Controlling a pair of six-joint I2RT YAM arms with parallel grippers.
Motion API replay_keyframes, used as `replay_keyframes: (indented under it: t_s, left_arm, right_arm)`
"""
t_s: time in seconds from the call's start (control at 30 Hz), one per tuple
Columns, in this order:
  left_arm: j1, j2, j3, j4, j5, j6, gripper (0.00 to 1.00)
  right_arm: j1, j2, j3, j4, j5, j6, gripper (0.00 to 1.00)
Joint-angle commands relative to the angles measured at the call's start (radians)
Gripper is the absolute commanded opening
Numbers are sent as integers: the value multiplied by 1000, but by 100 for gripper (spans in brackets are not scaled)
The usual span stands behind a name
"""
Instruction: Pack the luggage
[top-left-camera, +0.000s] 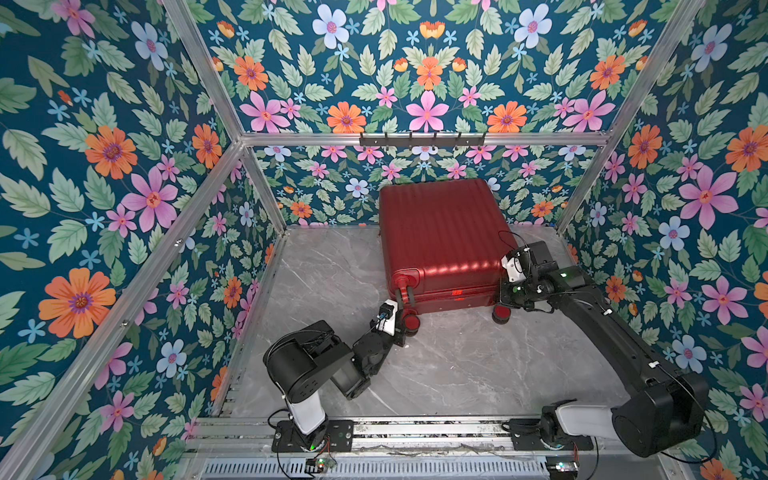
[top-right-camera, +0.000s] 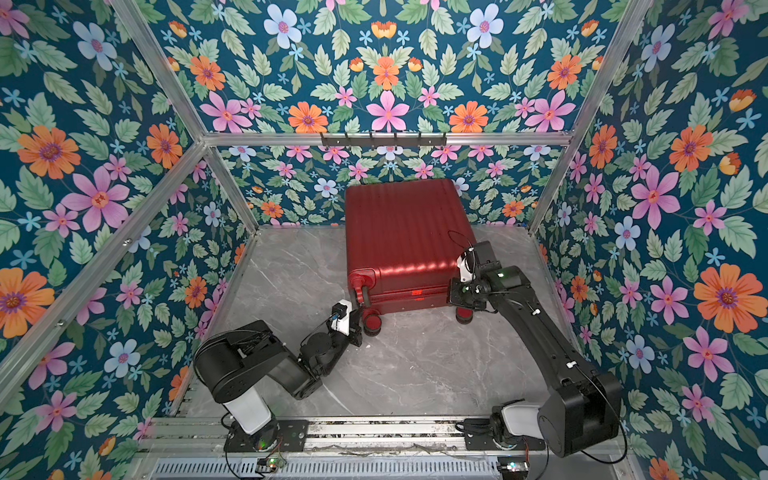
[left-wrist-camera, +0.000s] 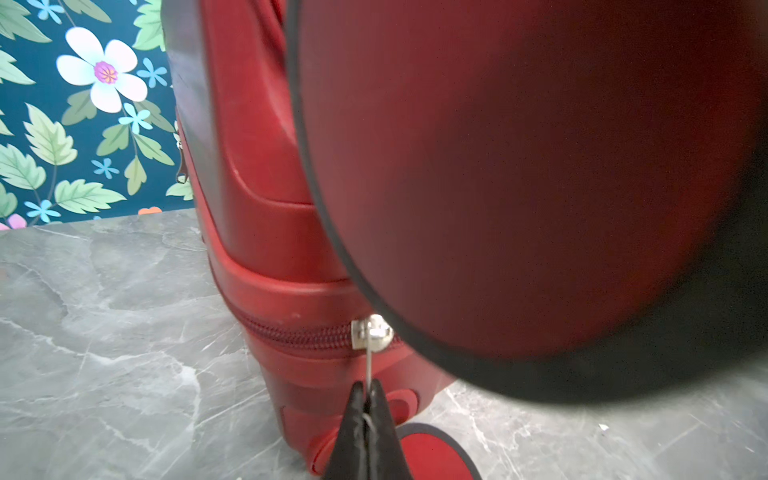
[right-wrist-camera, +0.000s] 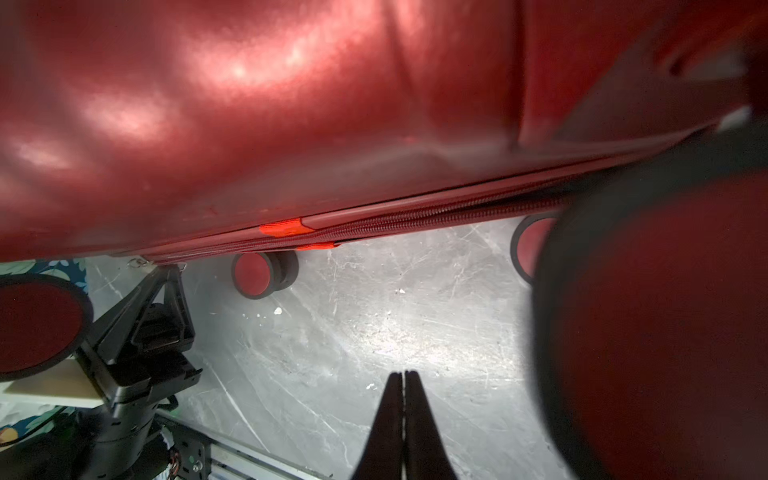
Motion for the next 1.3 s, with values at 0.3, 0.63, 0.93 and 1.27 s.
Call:
replay_keyframes:
  t_s: [0.3,0.63,0.93,1.27]
  left_arm:
    - [-62,-32,-8,114,-50,88,0]
    - [-126,-6,2,114,-111,116,0]
    - [-136,21,7,115,-209,92,0]
    - [-135,42,9,115,-219,73,0]
  right_arm:
    - [28,-33,5,27,-37,40,0]
    - [42,-54,39,8,-34,44,4]
    - [22,-117,94,-81,199,-19,94]
    - [-66,-14,165,-125,342,-127,97]
